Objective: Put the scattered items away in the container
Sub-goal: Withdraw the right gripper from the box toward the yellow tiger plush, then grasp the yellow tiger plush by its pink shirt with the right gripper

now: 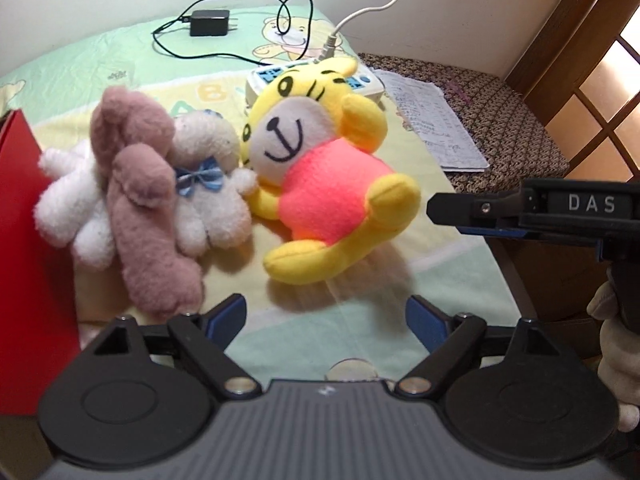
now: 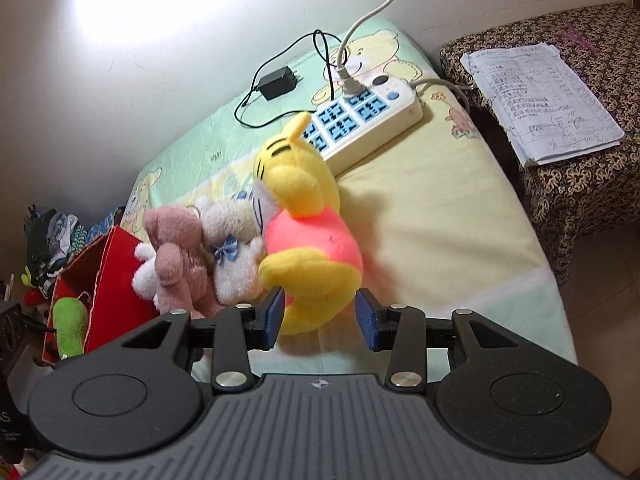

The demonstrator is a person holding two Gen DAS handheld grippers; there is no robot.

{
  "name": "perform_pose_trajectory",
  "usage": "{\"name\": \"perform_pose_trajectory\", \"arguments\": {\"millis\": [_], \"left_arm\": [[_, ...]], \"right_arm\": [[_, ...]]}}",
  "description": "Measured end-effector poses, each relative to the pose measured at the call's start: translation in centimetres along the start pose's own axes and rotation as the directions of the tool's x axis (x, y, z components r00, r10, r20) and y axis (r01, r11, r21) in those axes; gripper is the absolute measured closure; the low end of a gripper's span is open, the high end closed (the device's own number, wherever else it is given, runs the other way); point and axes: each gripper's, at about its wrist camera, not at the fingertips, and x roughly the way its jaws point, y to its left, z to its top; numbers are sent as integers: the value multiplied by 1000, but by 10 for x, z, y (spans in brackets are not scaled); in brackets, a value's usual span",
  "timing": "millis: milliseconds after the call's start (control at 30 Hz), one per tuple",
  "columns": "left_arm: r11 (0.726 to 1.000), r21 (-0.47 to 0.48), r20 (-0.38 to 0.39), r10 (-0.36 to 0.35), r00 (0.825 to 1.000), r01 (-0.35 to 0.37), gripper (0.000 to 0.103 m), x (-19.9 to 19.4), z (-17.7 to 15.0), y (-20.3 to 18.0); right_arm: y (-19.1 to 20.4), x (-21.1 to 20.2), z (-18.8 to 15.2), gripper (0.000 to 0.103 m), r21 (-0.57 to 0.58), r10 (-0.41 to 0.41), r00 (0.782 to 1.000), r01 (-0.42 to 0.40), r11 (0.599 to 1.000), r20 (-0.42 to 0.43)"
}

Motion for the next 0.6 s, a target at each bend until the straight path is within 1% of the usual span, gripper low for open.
{"name": "perform_pose_trajectory", "arguments": {"millis": [67,133,167,233,300,400,500,600], "left_arm": [[999,-23,-3,-32,999,32,14,9,8,0],[994,-68,-7,-80,997,80,14,18,14,3],[992,-85,-4,-90,996,90,14,22,17,3],[991,-100,15,-84,996,85,11,27,21,3],[992,-105,29,-61,998,64,9,31,23,2],[990,-121,21,-64,998,66,9,37,26,3],[988,-137,11,-63,998,64,5,42,28,5],[990,-131,5,-57,998,58,4,45,28,6]], "right_arm": [[1,1,10,59,-28,-10,1000,10,1000,11],[2,5,19,50,-57,0,1000,0,998,12],[3,8,23,49,-69,7,1000,-6,998,7],[5,14,30,48,-95,18,1000,-19,995,-5],[8,21,36,48,-116,22,1000,-23,993,-13],[10,29,44,42,-125,38,999,-42,991,-29],[13,36,49,41,-139,52,998,-58,989,-44],[17,44,53,37,-156,57,997,-66,986,-58]]}}
